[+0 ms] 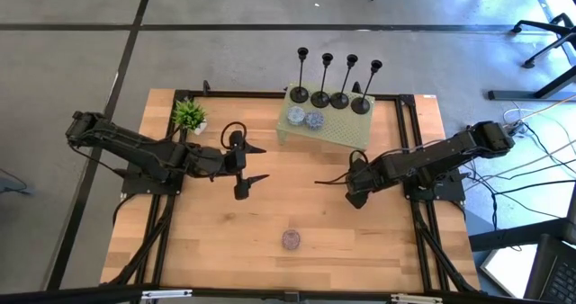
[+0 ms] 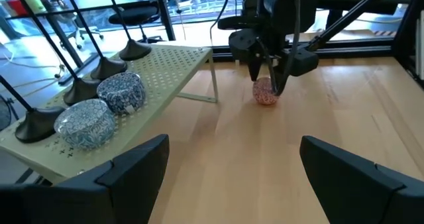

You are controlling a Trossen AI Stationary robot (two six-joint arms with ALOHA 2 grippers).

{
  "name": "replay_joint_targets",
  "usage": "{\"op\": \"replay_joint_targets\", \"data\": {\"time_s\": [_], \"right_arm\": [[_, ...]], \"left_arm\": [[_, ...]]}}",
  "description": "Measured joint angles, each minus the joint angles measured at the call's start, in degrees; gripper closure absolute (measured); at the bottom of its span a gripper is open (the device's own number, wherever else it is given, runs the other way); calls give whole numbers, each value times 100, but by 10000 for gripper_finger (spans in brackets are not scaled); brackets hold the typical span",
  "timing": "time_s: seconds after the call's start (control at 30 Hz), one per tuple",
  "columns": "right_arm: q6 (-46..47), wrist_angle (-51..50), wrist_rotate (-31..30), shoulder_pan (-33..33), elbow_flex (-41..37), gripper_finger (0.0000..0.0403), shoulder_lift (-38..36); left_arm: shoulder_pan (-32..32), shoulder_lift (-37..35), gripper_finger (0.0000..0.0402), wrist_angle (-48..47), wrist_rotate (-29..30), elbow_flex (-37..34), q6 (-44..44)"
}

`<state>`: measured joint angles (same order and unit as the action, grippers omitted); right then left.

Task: Pick & Place candle stick holders
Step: Put the patterned pink scented candle on the shelf aligned with the black candle holder

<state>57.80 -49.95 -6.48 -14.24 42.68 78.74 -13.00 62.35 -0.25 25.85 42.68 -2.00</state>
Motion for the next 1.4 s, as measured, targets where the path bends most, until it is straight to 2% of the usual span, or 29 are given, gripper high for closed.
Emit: {"op": "replay_joint_targets", "data": {"time_s": [0.3, 0.57, 0.87, 1.07, 1.4], "right_arm": [[90, -24, 79, 0, -13, 87, 11], [127, -38, 419, 0, -13, 86, 9], [-428, -235, 418, 0, 91, 86, 7], [-446, -748, 417, 2, 574, 86, 0], [-271, -669, 214, 0, 509, 86, 0]], "left_arm": [[-1, 0, 64, 2, 4, 0, 346], [-1, 0, 64, 2, 15, 0, 498], [1, 0, 64, 4, 17, 0, 500], [0, -2, 64, 59, 21, 0, 501], [-1, -3, 64, 6, 11, 0, 480]]}}
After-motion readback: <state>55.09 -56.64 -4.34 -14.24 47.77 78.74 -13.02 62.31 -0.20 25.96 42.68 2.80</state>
